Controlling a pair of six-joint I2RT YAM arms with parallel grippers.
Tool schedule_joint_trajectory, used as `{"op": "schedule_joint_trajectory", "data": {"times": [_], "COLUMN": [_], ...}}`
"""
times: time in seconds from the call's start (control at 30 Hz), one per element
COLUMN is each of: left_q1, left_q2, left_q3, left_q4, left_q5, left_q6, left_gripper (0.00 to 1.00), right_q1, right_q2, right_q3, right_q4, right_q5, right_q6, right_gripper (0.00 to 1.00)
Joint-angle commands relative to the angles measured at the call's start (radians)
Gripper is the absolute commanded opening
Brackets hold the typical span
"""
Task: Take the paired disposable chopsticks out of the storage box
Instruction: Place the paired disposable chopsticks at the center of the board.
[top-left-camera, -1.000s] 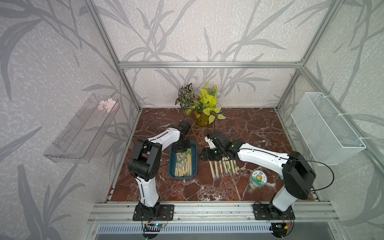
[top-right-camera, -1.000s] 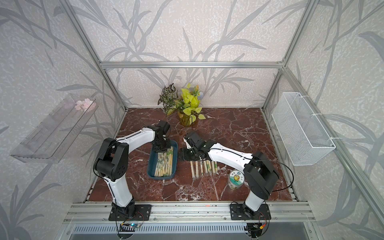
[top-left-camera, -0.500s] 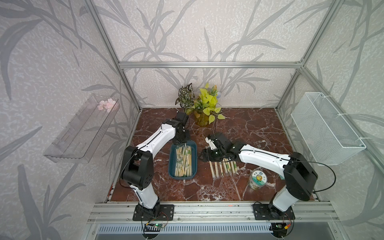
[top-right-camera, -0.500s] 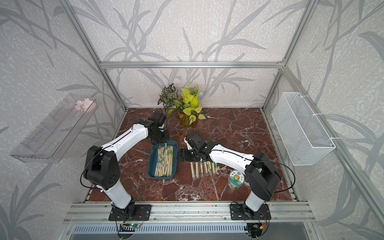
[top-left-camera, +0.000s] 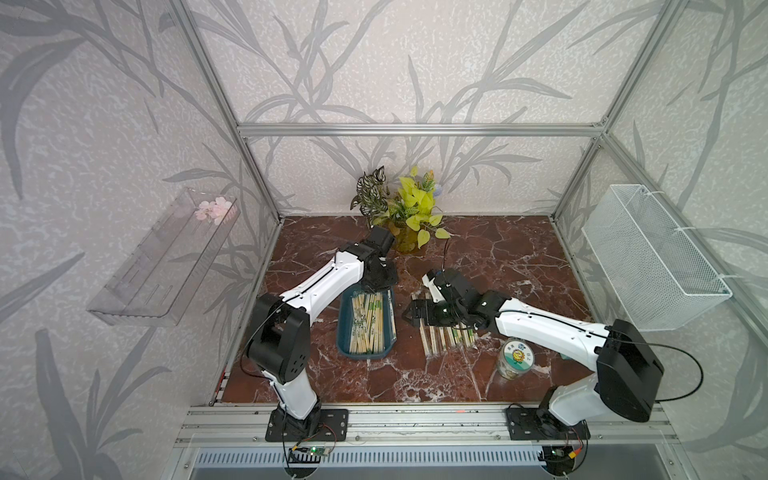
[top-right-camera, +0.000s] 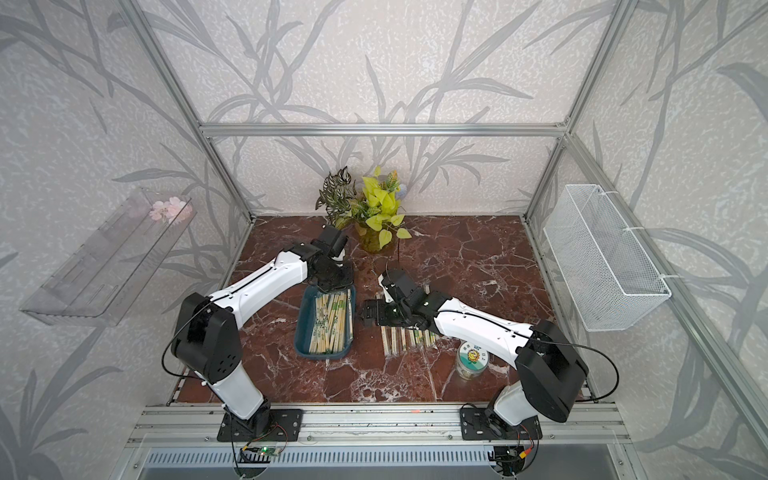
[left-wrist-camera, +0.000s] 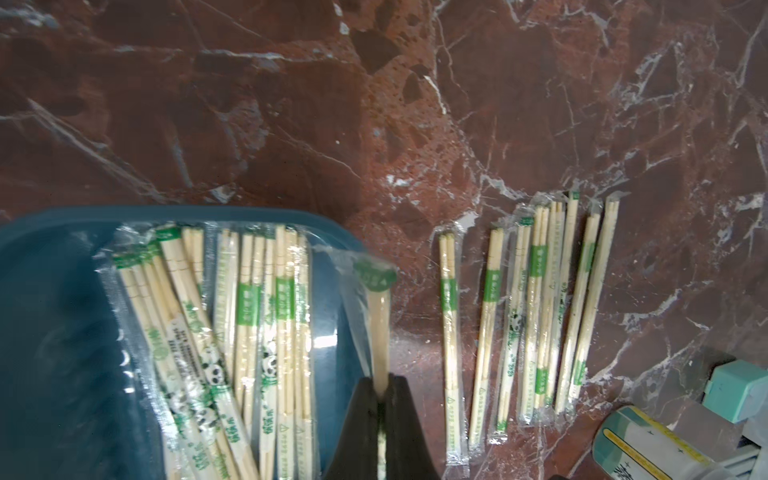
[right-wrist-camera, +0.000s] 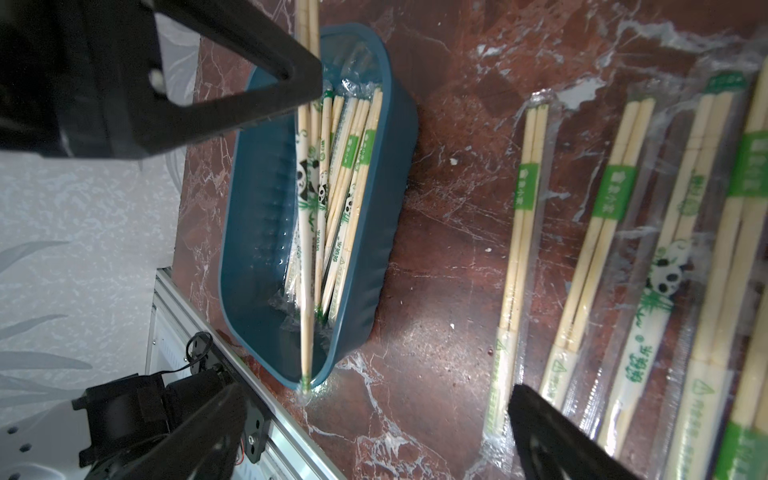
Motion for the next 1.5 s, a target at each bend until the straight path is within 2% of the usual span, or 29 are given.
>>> {"op": "schedule_joint_trajectory", "data": {"times": [0.0, 0.33, 0.6, 0.87, 1.07, 1.23, 1.37, 1.47], "left_q1": [-0.032, -0.115, -0.128, -0.129, -0.129, -0.125, -0.106, -0.088], "left_q2": [0.021, 0.131, 0.217, 0.239, 0.215, 0.156, 0.088, 0.036], "left_q3": [-0.001, 0.006, 0.001, 0.009, 0.05, 0.109, 0.134, 0.138], "left_q4": [0.042, 0.11, 0.121, 0.116, 0.099, 0.049, 0.02, 0.008], "left_q5": [0.0, -0.001, -0.015, -0.01, -0.021, -0.095, -0.15, -0.179], "left_q6": [-0.067, -0.144, -0.156, -0.139, -0.124, -0.082, -0.043, -0.017], "left_gripper": [0.0, 0.0, 0.05, 0.26, 0.31, 0.39, 0.54, 0.71], "right_q1": [-0.013, -0.032, -0.084, -0.086, -0.086, -0.085, -0.084, -0.084], "right_q2": [-0.045, -0.132, -0.205, -0.197, -0.2, -0.217, -0.209, -0.193], "right_q3": [-0.034, -0.092, -0.148, -0.134, -0.137, -0.154, -0.153, -0.144], "right_q4": [0.002, -0.046, -0.076, -0.096, -0.086, -0.052, -0.035, -0.027], "right_q5": [0.041, 0.105, 0.112, 0.105, 0.096, 0.089, 0.084, 0.074], "right_q6": [0.03, 0.055, 0.08, 0.07, 0.066, 0.071, 0.071, 0.068], "right_gripper": [0.99, 0.99, 0.99, 0.99, 0.99, 0.99, 0.99, 0.99]}}
